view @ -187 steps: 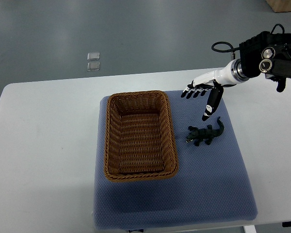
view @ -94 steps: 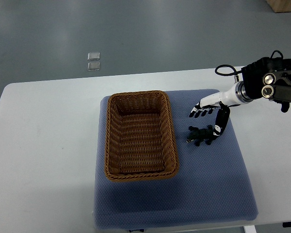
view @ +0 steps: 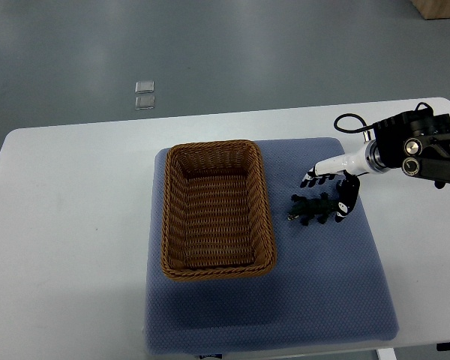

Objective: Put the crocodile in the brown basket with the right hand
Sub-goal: 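Close the right hand's fingers around the green crocodile, then lift the crocodile with the right hand off the mat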

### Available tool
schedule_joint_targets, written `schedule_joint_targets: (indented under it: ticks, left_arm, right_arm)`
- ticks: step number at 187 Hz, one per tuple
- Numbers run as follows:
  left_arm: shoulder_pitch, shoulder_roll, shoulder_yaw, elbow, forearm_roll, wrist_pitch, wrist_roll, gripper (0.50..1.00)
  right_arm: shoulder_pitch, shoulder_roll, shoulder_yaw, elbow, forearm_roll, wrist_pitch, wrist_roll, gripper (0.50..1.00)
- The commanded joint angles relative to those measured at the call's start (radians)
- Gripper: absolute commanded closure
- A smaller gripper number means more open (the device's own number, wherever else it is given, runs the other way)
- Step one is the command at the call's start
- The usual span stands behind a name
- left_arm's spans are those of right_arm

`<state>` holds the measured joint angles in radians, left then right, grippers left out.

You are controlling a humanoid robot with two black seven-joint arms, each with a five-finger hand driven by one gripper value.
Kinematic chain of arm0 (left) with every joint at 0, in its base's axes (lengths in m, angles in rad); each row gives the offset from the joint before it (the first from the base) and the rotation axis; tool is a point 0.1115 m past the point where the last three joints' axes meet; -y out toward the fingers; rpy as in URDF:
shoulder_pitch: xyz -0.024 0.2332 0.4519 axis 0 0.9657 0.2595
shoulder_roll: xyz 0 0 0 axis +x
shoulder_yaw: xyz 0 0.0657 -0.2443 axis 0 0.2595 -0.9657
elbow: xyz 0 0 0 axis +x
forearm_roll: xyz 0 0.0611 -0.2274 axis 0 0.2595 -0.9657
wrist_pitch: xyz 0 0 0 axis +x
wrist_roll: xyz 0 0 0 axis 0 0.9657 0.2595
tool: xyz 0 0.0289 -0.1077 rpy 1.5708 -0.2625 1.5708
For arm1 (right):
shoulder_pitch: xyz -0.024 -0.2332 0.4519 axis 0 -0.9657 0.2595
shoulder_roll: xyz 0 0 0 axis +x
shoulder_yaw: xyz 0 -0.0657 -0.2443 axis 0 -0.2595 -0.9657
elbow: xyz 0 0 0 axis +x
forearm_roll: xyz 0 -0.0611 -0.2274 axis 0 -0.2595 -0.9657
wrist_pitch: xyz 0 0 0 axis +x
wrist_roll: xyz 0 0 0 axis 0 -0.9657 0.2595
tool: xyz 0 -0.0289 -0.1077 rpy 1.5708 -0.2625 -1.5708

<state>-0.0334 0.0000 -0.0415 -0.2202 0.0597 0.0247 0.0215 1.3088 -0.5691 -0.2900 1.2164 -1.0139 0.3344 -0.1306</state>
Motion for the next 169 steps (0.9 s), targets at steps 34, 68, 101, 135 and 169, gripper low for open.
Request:
schedule_joint_targets:
  ticks: [34,68,101,135,169]
  left_arm:
    - [0.001,0.0,0.0,-0.001,0.0,0.0,0.0,0.5]
    - [0.003,0.0,0.0,-0.004,0.0,0.0,0.0,0.5]
    - [0.004,0.0,0.0,-0.004,0.0,0.0,0.0,0.5]
    - [0.006,0.0,0.0,-0.005,0.0,0.0,0.0,0.5]
    - [0.01,0.0,0.0,-0.004,0.0,0.0,0.0,0.5]
  right_arm:
    - [-0.026,0.006,0.0,-0.023,-0.026,-0.031,0.014,0.619]
    - [-0.029,0.018,0.0,-0.031,-0.026,-0.041,0.016,0.668]
    - [-0.048,0.025,0.0,-0.044,-0.04,-0.051,0.016,0.707]
    - [-0.072,0.028,0.0,-0.061,-0.083,-0.072,0.02,0.797]
    - [-0.08,0.028,0.0,-0.066,-0.097,-0.074,0.032,0.946]
